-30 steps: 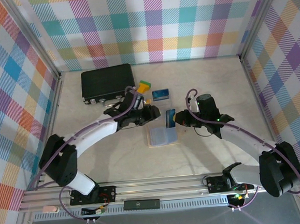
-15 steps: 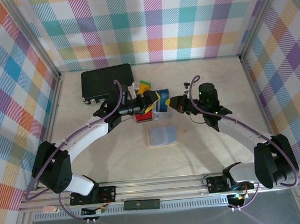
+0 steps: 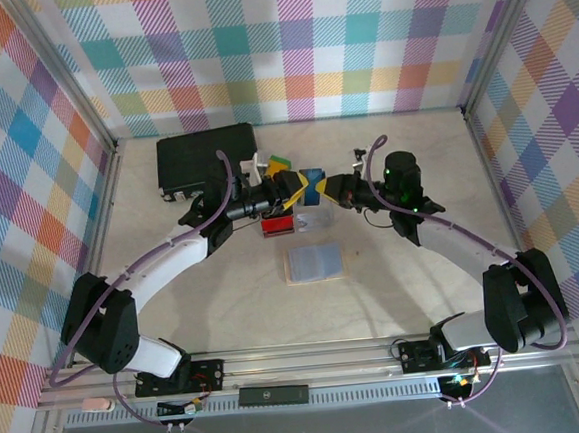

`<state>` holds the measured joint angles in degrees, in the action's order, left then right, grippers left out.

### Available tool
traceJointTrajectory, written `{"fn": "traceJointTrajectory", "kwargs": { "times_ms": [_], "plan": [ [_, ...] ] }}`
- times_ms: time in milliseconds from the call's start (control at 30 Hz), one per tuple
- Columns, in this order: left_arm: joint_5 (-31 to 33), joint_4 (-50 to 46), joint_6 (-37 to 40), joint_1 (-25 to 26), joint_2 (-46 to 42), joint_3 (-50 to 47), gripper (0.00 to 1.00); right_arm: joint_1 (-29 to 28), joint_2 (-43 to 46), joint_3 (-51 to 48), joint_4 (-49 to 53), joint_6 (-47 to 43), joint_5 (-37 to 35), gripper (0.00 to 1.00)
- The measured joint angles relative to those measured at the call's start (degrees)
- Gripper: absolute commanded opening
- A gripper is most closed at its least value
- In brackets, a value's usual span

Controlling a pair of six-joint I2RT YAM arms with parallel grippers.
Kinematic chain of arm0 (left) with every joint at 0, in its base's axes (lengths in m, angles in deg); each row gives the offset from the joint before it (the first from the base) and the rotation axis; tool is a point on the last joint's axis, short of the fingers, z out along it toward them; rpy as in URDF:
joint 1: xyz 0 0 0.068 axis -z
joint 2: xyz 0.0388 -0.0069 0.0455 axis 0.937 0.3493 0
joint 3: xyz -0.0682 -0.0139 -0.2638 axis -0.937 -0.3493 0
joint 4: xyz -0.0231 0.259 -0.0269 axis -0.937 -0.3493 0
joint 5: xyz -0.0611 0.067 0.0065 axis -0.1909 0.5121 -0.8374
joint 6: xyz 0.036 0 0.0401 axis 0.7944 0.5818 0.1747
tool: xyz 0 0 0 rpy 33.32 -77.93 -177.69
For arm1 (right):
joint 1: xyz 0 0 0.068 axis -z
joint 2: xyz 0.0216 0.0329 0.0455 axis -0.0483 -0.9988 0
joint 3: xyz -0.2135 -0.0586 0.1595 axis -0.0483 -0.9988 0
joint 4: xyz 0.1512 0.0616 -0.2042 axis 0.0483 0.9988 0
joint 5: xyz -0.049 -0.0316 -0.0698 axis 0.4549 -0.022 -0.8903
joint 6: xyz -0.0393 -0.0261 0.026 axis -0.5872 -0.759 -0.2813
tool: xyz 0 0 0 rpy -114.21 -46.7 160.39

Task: Take the credit cards out of the card holder

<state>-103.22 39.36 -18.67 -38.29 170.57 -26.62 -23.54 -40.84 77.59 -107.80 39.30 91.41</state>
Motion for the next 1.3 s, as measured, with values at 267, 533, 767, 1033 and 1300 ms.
{"fn": "traceJointTrajectory", "kwargs": {
  "times_ms": [267,533,767,1033,1300],
  "plan": [
    [3.41,-6.19,3.78,-1.2,-3.37,-0.2,0.51,0.26,0.04,0.0,-0.9,0.24,0.79,0.0],
    [0.81,-6.03,3.96,-1.18,-1.55,-0.17,0.42,0.26,-0.2,0.0,-4.46,2.86,3.13,0.0],
    [-2.16,-3.02,3.13,-1.14,-0.55,-0.15,0.26,0.26,-1.44,0.02,-6.21,4.57,4.46,0.01],
    [-3.26,-1.14,2.71,-1.11,0.39,0.17,0.0,0.55,-2.1,0.02,-4.52,3.98,4.33,0.17],
    [1.22,-12.09,12.5,-1.05,0.39,3.67,0.0,0.52,-0.83,4.87,13.57,-6.64,-2.91,0.53]
  ]
}}
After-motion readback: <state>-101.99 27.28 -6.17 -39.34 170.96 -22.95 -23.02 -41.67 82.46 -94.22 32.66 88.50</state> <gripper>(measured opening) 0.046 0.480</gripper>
